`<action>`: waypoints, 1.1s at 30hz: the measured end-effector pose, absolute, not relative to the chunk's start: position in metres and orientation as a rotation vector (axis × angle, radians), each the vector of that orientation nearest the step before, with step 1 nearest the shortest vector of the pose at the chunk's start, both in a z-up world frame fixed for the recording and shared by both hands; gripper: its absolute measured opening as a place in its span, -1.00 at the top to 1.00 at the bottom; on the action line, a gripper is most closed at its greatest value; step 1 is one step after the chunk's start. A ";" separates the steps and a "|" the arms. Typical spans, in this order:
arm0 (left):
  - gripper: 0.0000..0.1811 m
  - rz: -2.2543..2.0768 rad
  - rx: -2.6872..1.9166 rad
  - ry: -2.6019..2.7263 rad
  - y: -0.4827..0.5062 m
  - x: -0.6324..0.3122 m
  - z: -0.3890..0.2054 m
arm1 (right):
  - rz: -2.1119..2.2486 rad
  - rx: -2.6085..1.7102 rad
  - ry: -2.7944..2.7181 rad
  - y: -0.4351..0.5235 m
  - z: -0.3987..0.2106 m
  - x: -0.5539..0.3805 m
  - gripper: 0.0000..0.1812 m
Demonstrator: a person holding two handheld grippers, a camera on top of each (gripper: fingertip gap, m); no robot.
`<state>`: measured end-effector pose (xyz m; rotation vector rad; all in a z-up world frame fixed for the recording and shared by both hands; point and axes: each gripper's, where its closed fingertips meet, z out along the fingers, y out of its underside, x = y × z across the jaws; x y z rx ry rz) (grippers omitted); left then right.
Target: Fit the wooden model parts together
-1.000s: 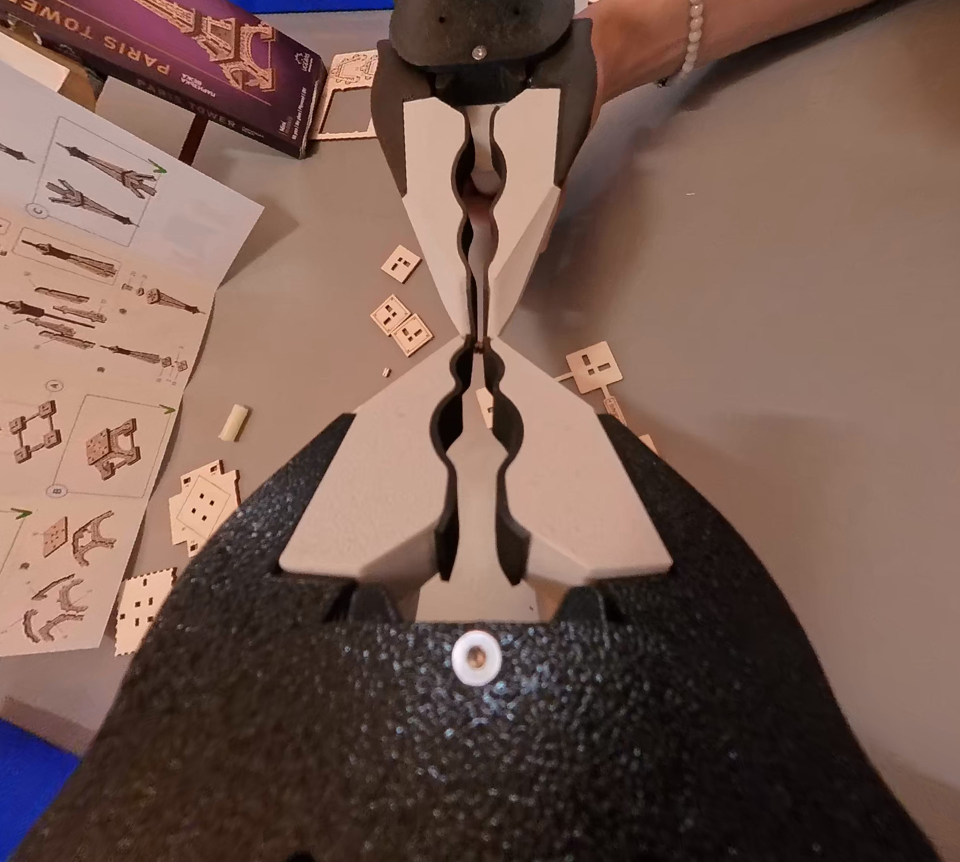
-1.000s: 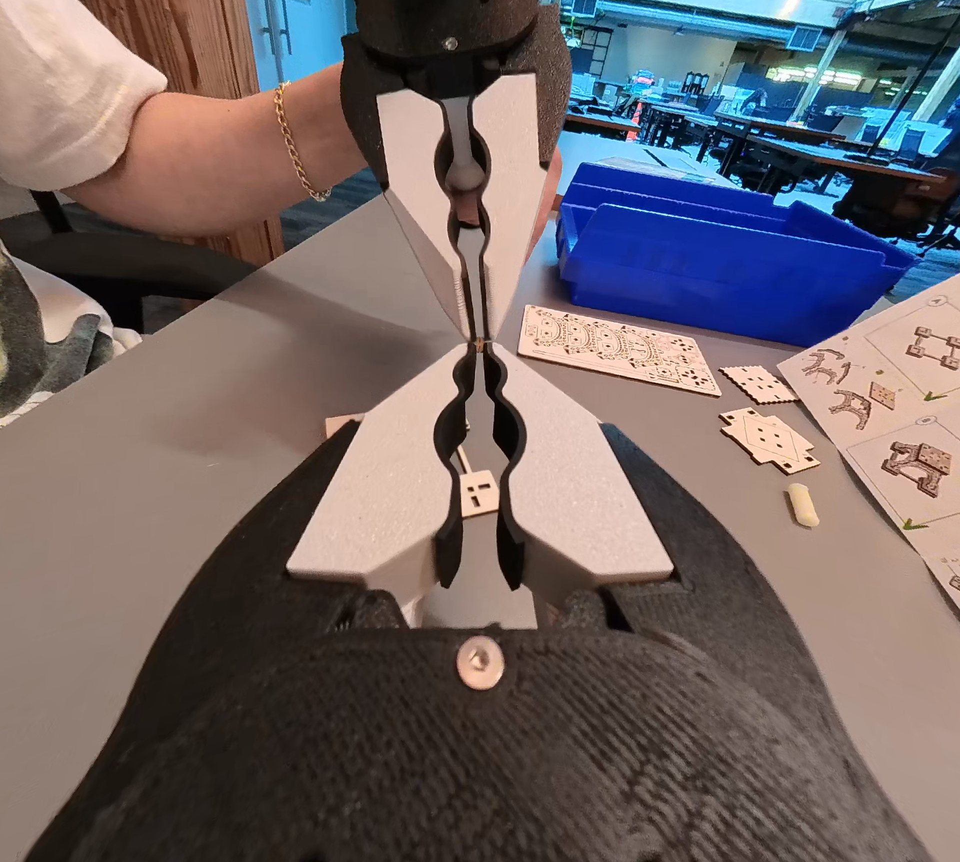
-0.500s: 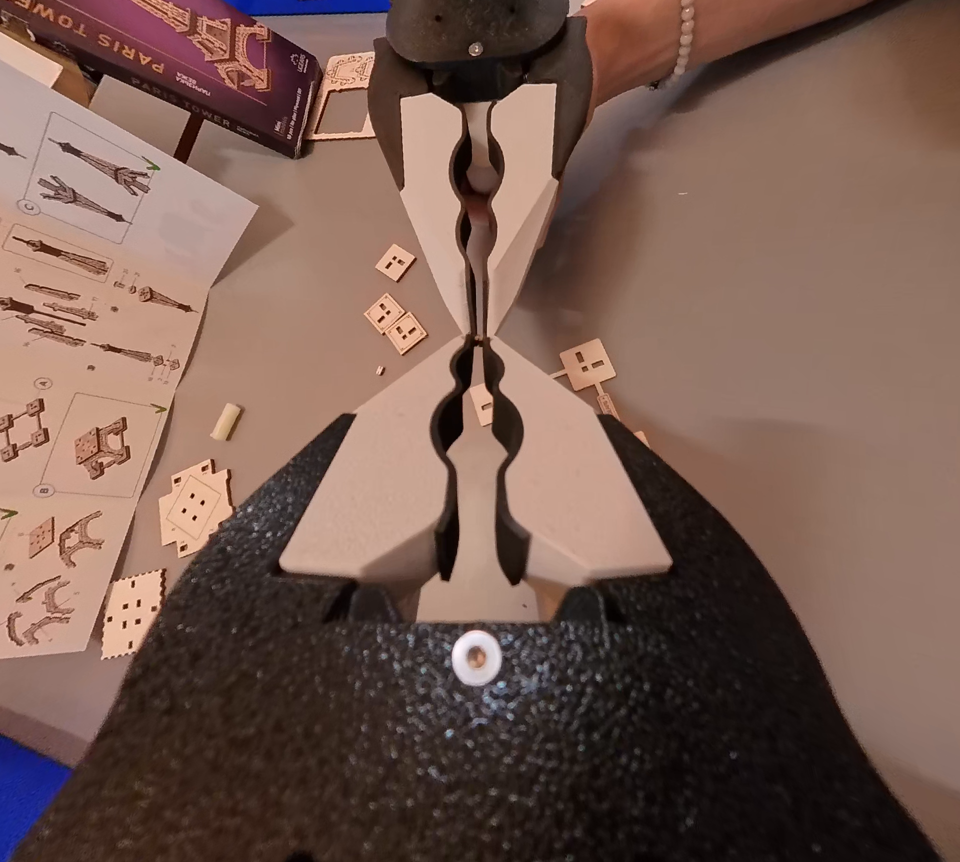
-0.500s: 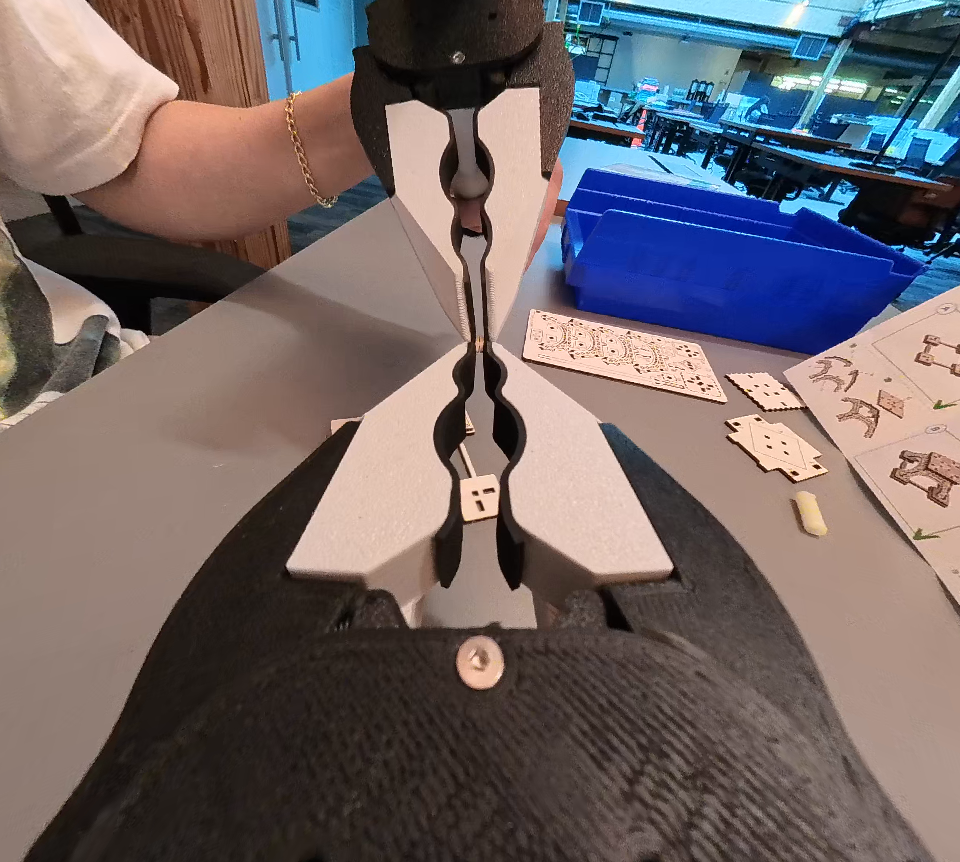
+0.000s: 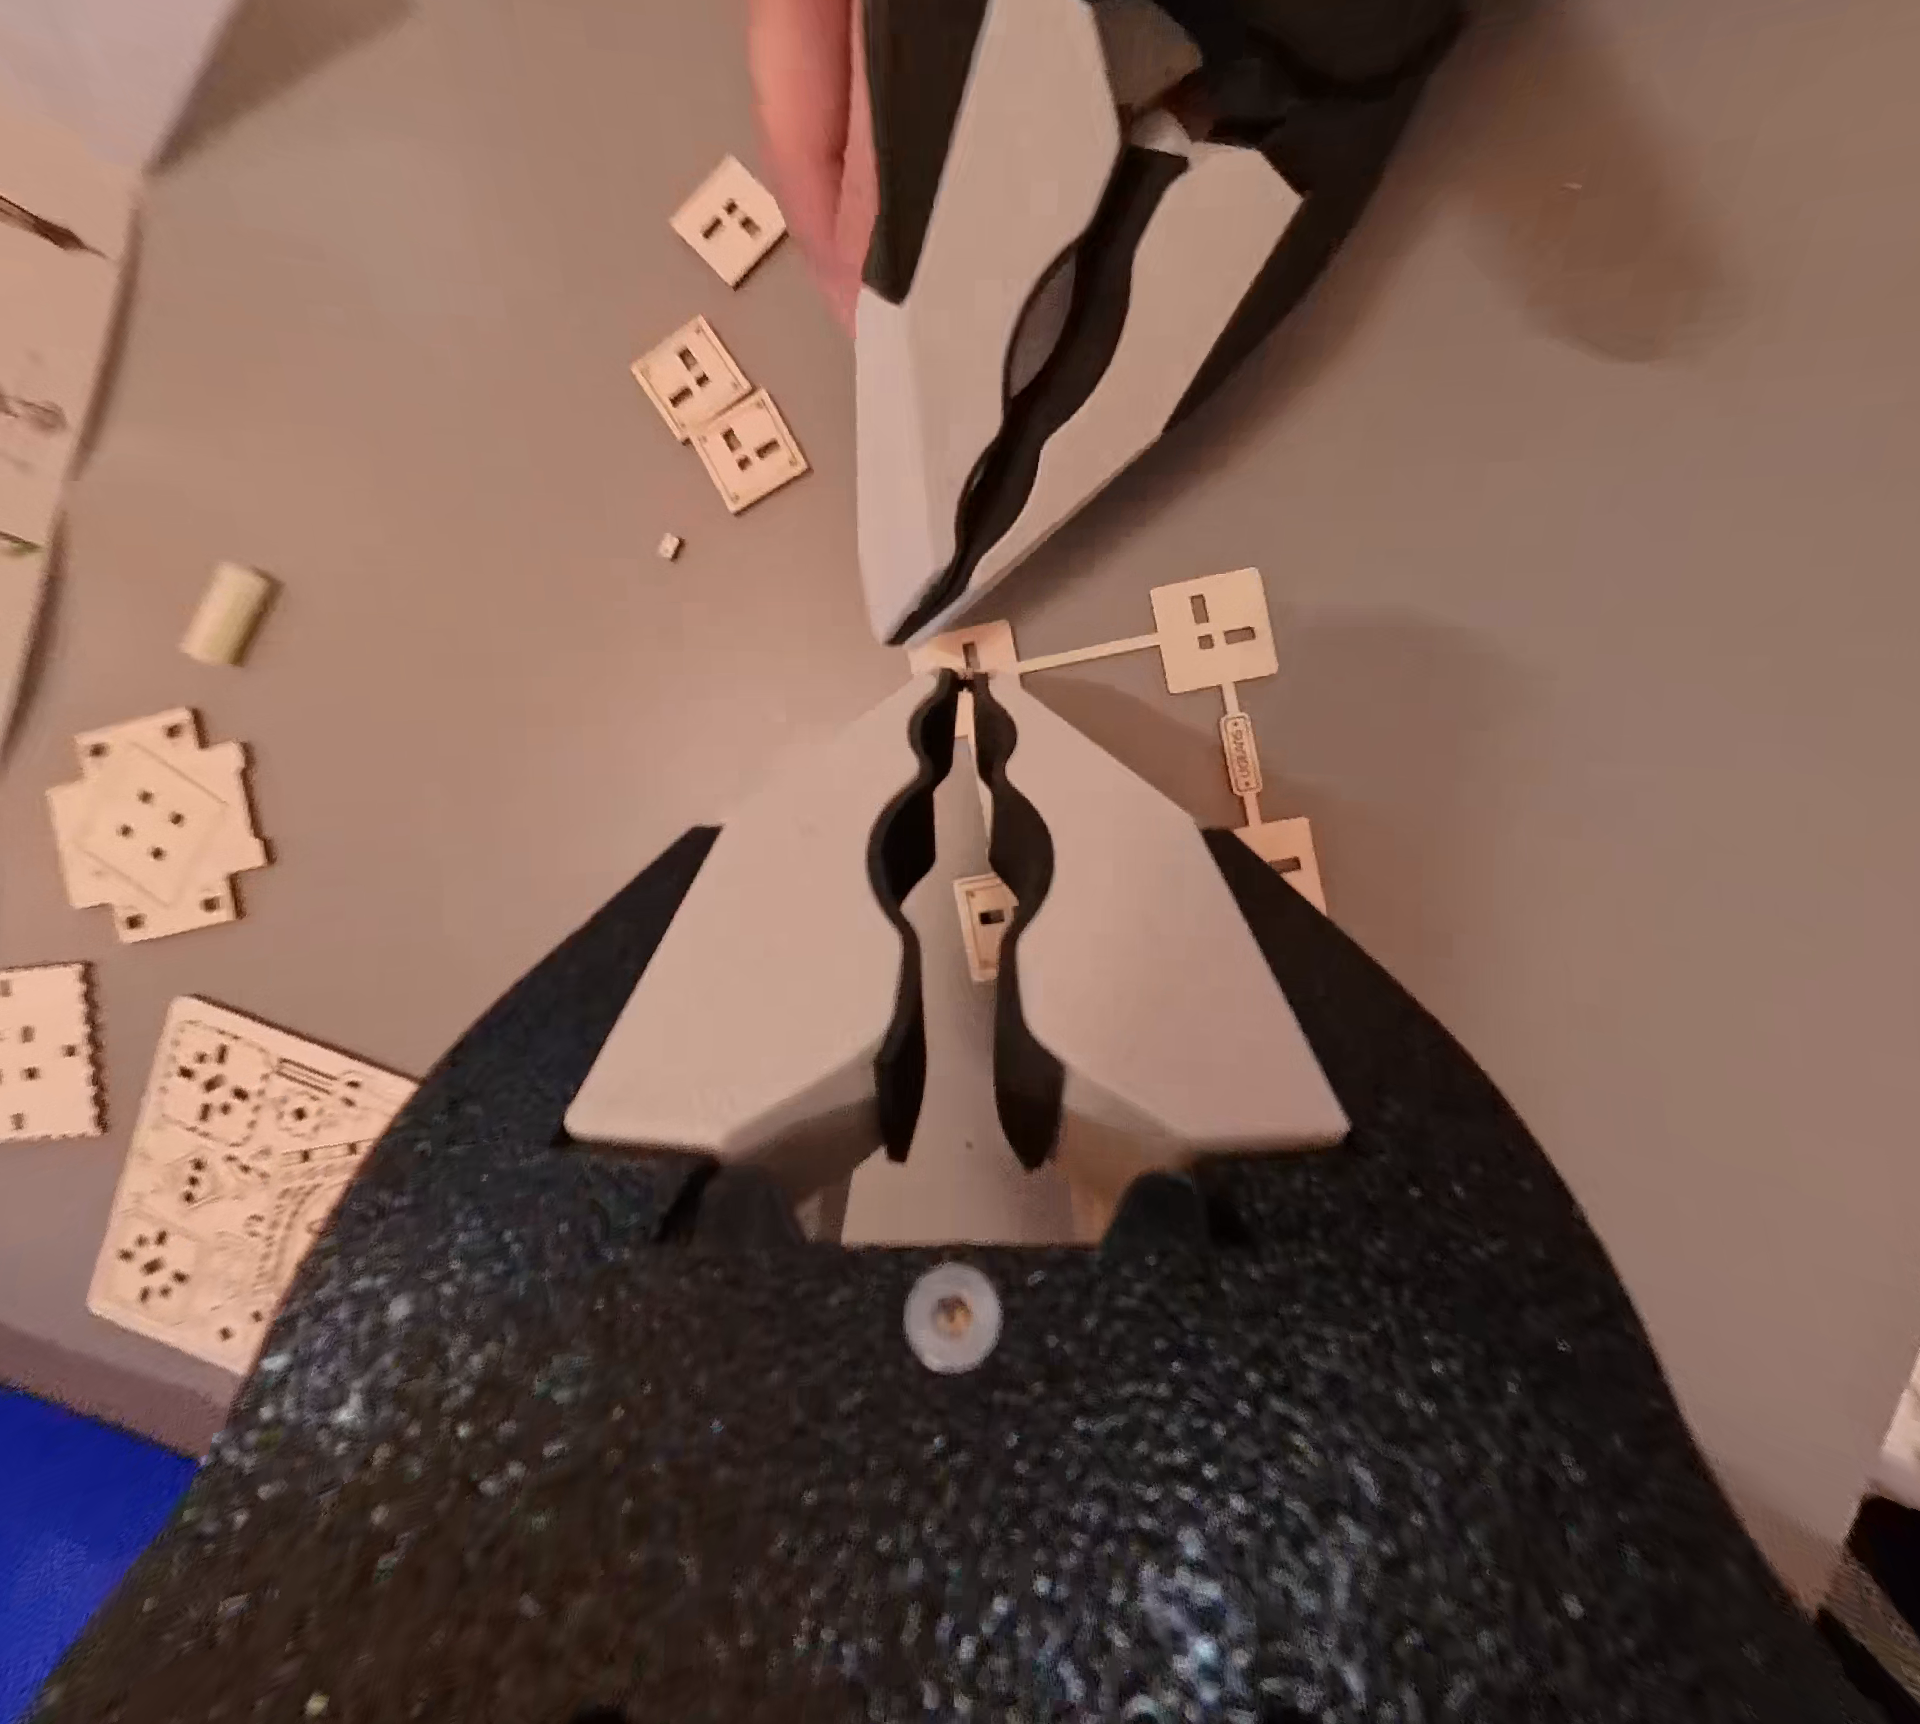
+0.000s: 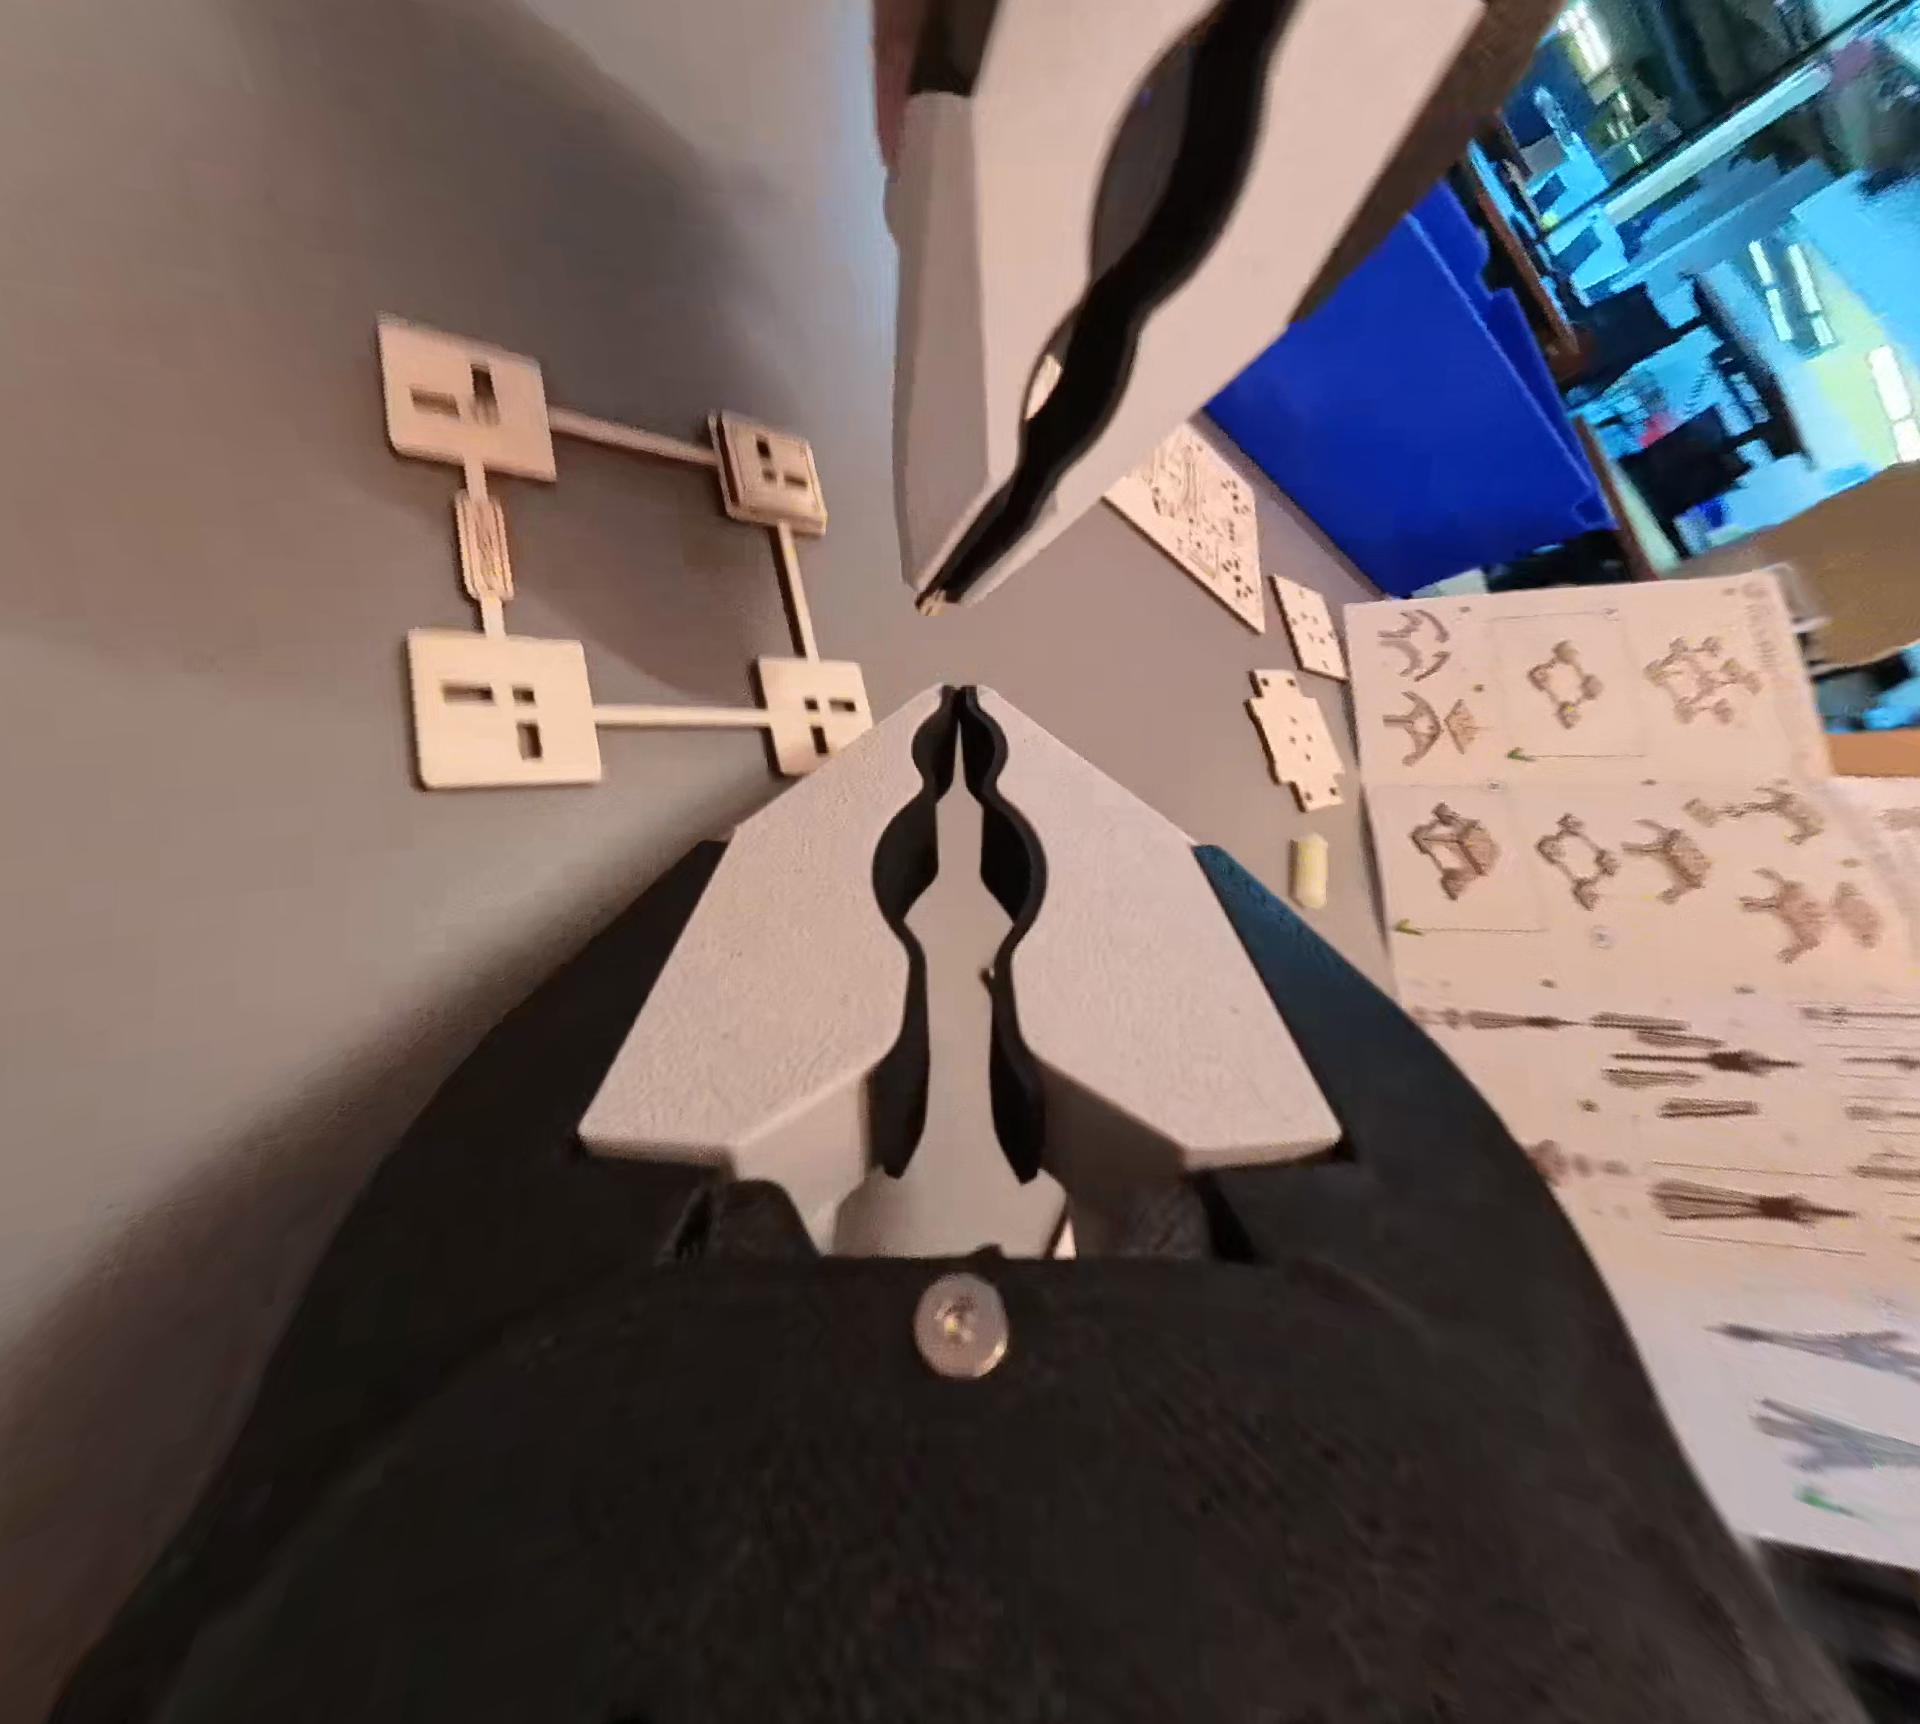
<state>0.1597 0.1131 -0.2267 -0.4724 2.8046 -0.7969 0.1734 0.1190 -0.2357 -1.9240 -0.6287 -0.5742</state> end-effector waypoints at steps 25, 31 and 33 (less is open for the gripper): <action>1.00 -0.605 -0.570 3.005 0.113 0.151 -0.265 | -0.997 -1.991 -0.971 0.100 -0.256 0.113 1.00; 1.00 -0.565 -0.615 2.988 0.120 0.157 -0.262 | -0.934 -2.036 -0.923 0.104 -0.262 0.106 1.00; 1.00 -0.588 -0.616 2.993 0.117 0.157 -0.261 | -0.944 -2.026 -0.920 0.105 -0.262 0.105 1.00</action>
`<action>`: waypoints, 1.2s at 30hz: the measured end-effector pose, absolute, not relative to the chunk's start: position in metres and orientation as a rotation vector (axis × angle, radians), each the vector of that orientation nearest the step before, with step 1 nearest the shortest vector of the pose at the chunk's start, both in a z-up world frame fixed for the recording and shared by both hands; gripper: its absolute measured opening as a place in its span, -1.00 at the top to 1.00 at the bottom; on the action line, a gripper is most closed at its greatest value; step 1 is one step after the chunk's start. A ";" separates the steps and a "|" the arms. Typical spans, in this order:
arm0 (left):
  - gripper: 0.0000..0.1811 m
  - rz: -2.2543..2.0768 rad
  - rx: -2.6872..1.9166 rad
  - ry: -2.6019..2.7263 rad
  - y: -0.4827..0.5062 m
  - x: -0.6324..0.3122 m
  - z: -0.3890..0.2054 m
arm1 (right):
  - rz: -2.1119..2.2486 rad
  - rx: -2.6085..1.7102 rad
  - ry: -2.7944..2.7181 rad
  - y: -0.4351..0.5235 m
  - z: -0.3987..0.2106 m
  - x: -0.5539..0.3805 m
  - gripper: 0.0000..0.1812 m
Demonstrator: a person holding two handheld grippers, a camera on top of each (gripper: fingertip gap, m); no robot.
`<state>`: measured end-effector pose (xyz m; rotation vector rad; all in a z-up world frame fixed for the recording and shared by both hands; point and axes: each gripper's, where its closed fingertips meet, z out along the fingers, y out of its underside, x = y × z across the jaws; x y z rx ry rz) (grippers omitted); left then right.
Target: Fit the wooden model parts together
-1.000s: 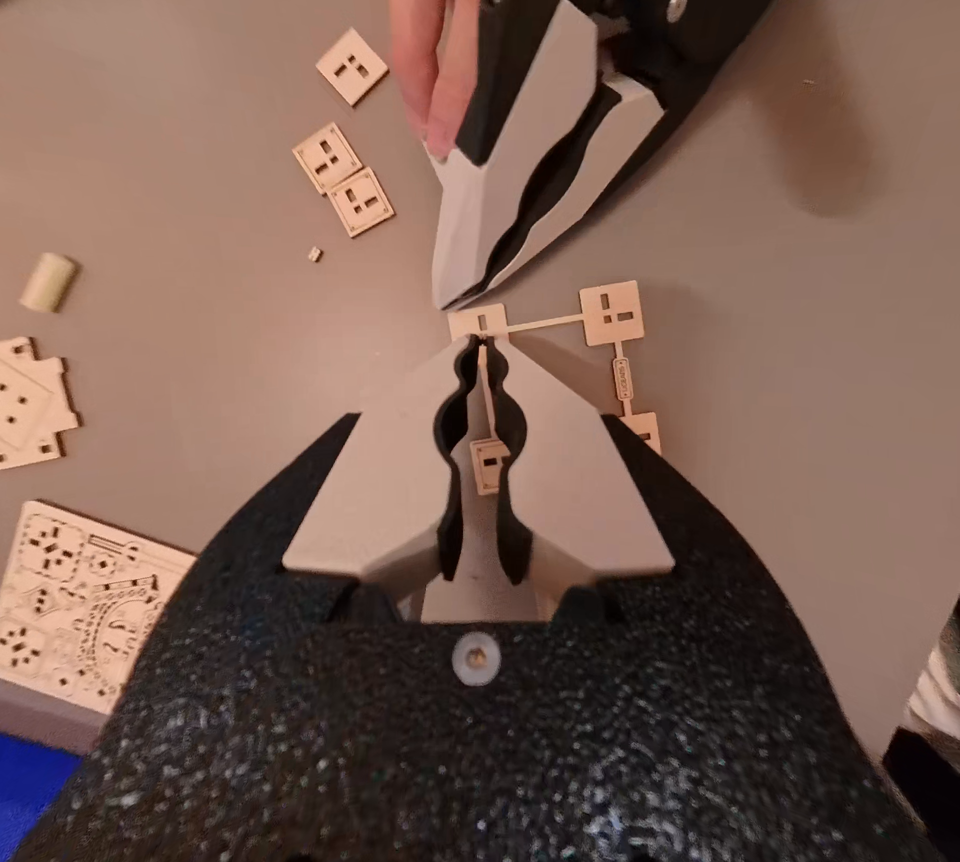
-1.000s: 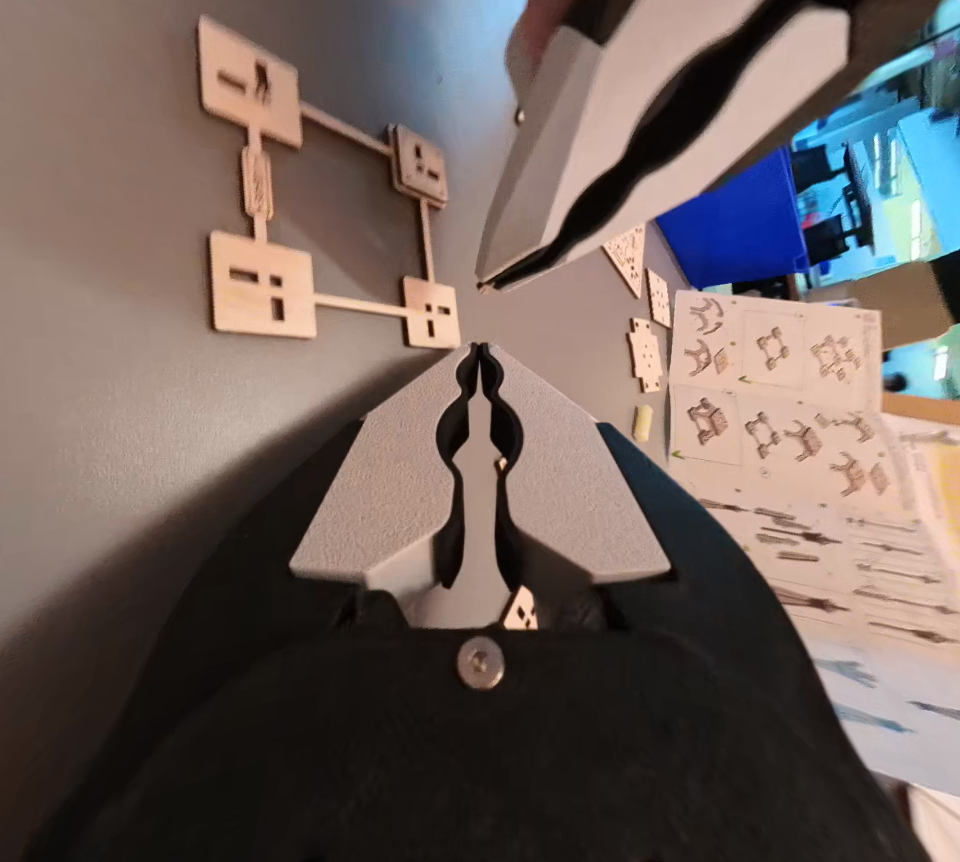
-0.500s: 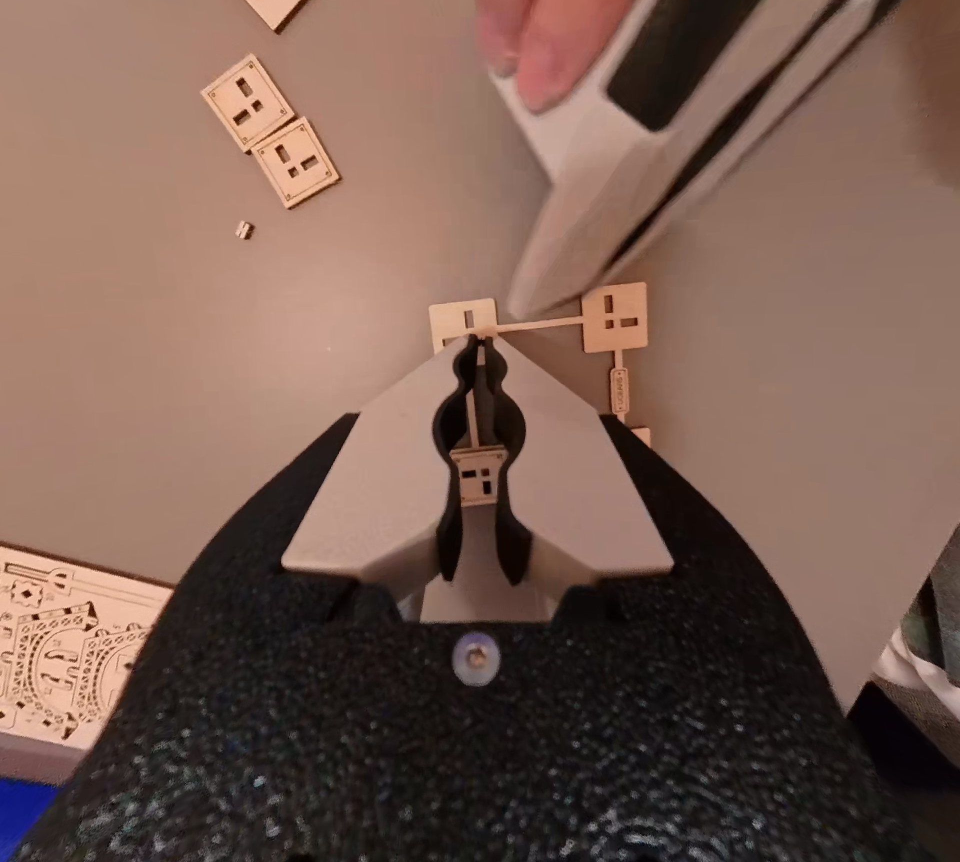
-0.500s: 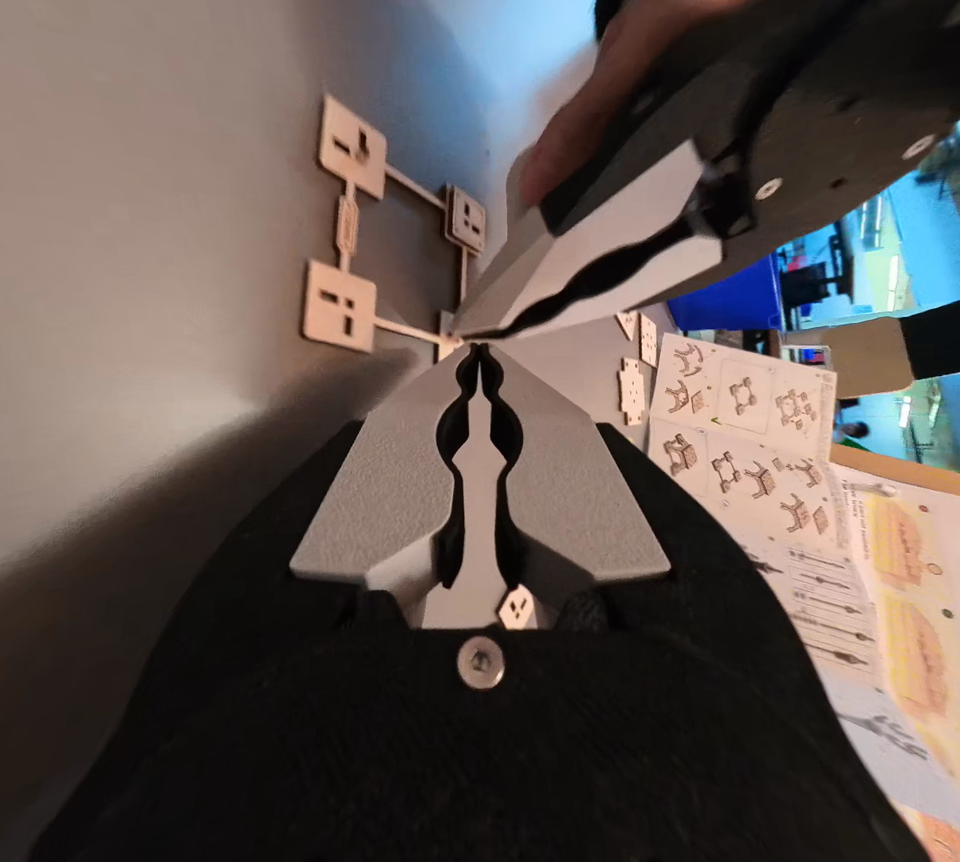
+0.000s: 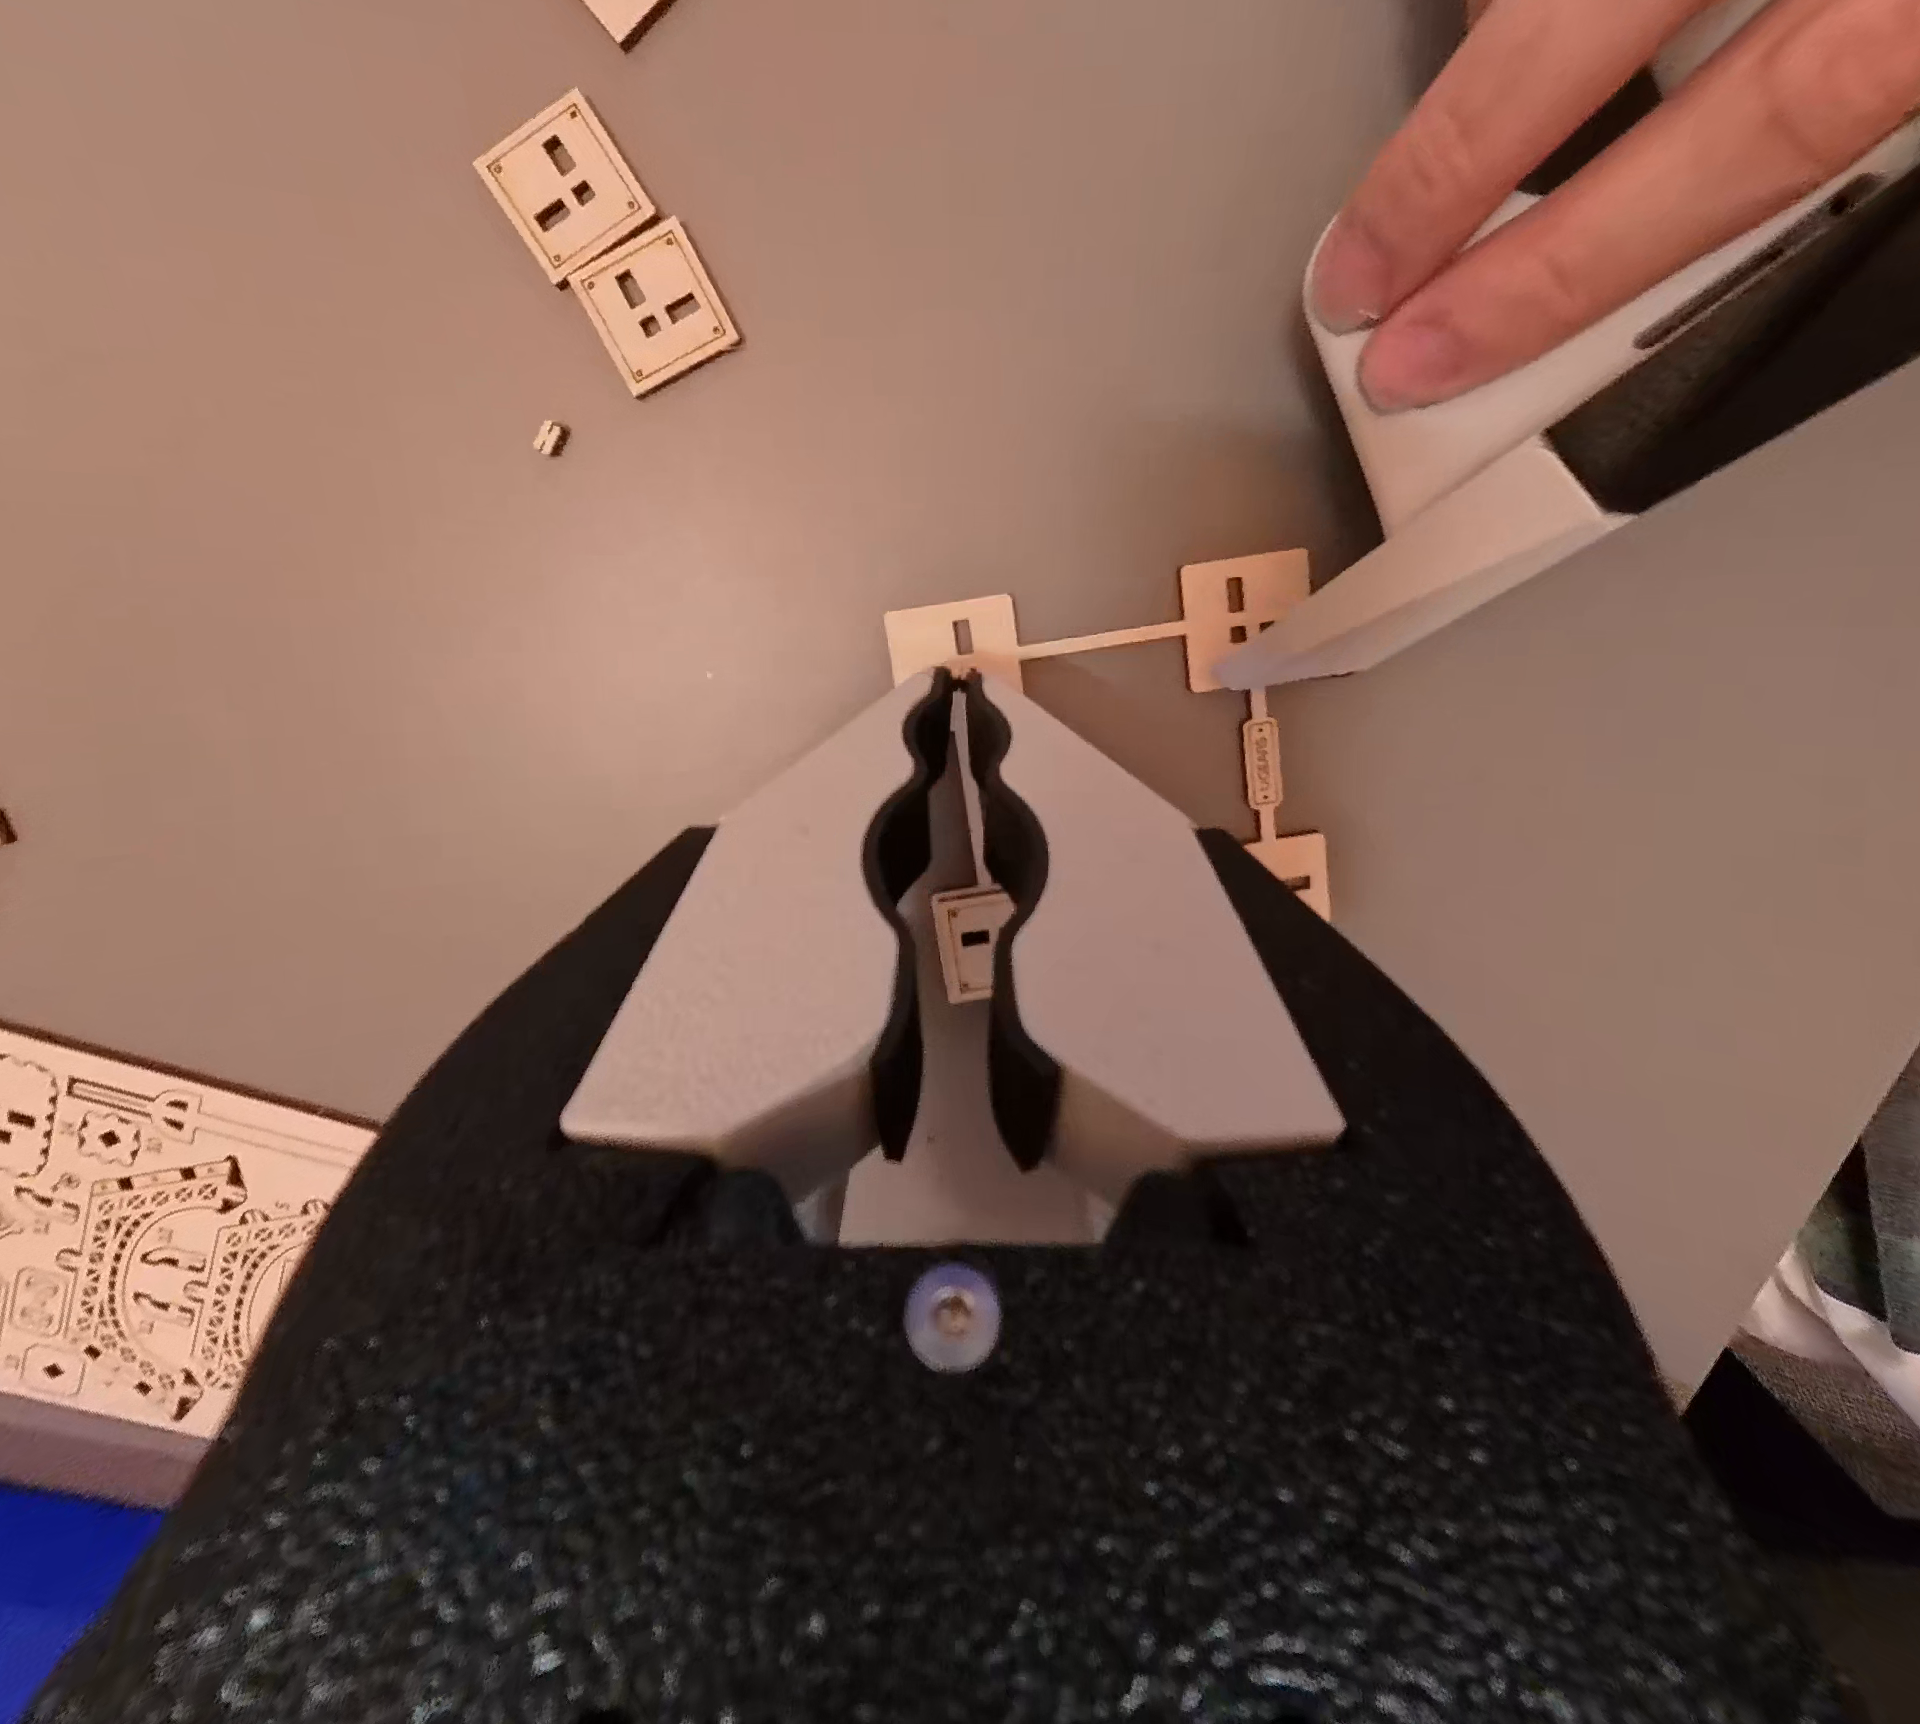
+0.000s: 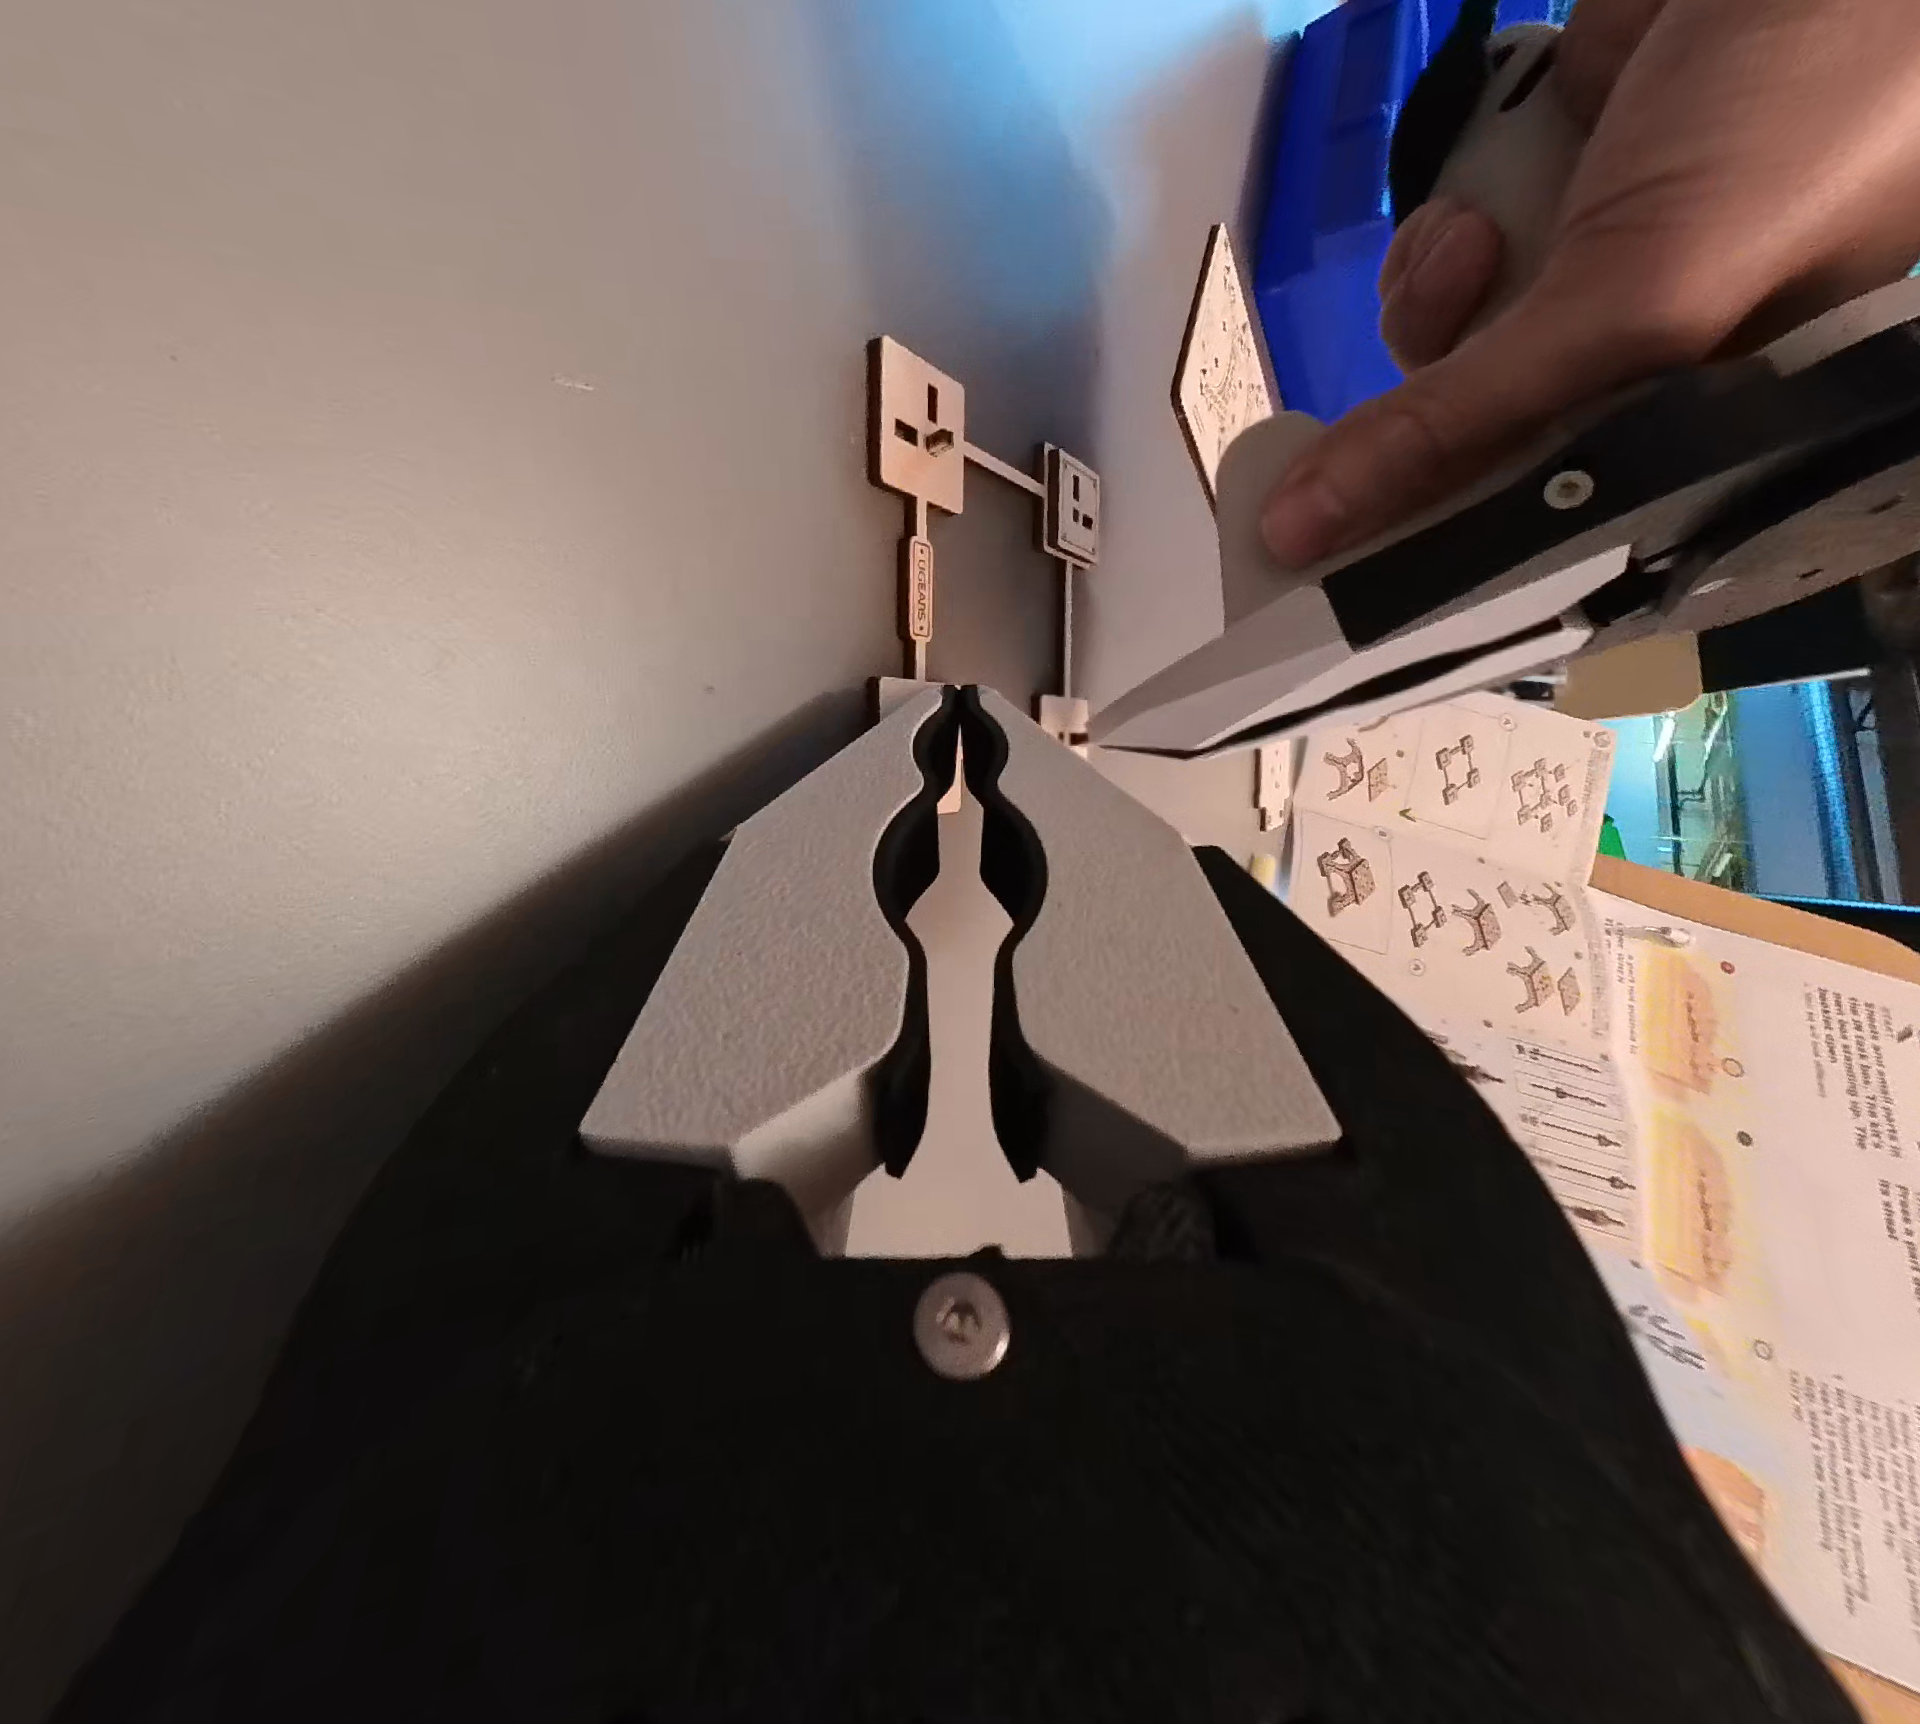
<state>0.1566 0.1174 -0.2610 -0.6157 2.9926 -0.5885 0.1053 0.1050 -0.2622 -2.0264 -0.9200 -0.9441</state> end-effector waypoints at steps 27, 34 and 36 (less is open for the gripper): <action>1.00 -0.088 -0.437 2.953 0.119 0.155 -0.267 | -0.976 -2.096 -0.777 0.116 -0.262 0.101 1.00; 1.00 -0.024 -0.440 2.966 0.119 0.155 -0.267 | -0.955 -2.094 -0.765 0.116 -0.262 0.101 1.00; 1.00 -0.014 -0.439 2.961 0.119 0.155 -0.268 | -0.954 -2.095 -0.762 0.116 -0.262 0.101 1.00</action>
